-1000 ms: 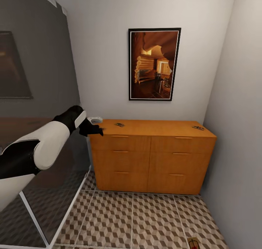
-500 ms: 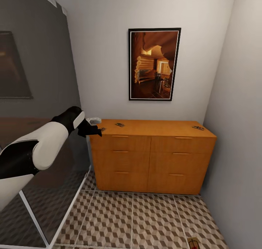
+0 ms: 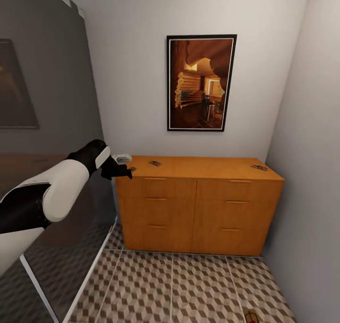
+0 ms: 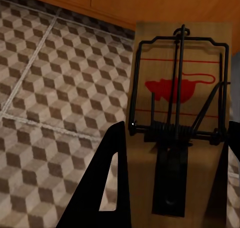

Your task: Take the four mousetraps from the cabinet in the bathroom and place them on the bathroom floor. Make sure all four end up on the same floor surface, and ensure that at least two of them are either under or directly next to the same bathroom sink.

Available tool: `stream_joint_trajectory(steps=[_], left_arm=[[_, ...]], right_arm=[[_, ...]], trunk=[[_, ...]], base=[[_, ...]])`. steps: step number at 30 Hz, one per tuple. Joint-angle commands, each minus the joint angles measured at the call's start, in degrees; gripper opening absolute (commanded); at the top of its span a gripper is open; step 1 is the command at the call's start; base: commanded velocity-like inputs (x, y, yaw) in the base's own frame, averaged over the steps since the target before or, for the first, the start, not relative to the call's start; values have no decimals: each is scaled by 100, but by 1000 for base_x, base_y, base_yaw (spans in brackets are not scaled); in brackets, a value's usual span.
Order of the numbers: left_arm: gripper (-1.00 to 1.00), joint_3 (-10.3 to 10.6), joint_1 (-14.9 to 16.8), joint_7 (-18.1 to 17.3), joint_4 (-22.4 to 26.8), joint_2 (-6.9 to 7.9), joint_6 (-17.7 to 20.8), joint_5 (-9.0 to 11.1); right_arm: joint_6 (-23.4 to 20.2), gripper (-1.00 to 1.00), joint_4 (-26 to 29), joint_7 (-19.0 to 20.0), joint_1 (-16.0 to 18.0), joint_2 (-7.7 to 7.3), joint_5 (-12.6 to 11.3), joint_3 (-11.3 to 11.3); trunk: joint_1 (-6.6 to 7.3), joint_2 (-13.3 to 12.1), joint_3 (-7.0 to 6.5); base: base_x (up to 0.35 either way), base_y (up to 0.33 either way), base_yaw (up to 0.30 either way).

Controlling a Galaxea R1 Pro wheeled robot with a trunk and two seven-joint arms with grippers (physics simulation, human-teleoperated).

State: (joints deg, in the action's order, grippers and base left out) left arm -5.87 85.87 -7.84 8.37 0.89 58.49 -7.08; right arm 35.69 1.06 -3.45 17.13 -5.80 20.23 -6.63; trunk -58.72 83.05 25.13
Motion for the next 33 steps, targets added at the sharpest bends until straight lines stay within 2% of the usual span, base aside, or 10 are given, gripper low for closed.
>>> stream_joint_trajectory(steps=[1,33], left_arm=[[100,-46,-1,-33,6,-1,22,-64],[100,-32,-17,15,37,-7,16,-94]], right_arm=[[17,-100,-7,-24,5,0,60,-40],[17,-100,-9,-24,1,0,60,-38]], trunk=[[-1,3,7],[-1,3,7]], base=[[93,0,0],[5,0,0]])
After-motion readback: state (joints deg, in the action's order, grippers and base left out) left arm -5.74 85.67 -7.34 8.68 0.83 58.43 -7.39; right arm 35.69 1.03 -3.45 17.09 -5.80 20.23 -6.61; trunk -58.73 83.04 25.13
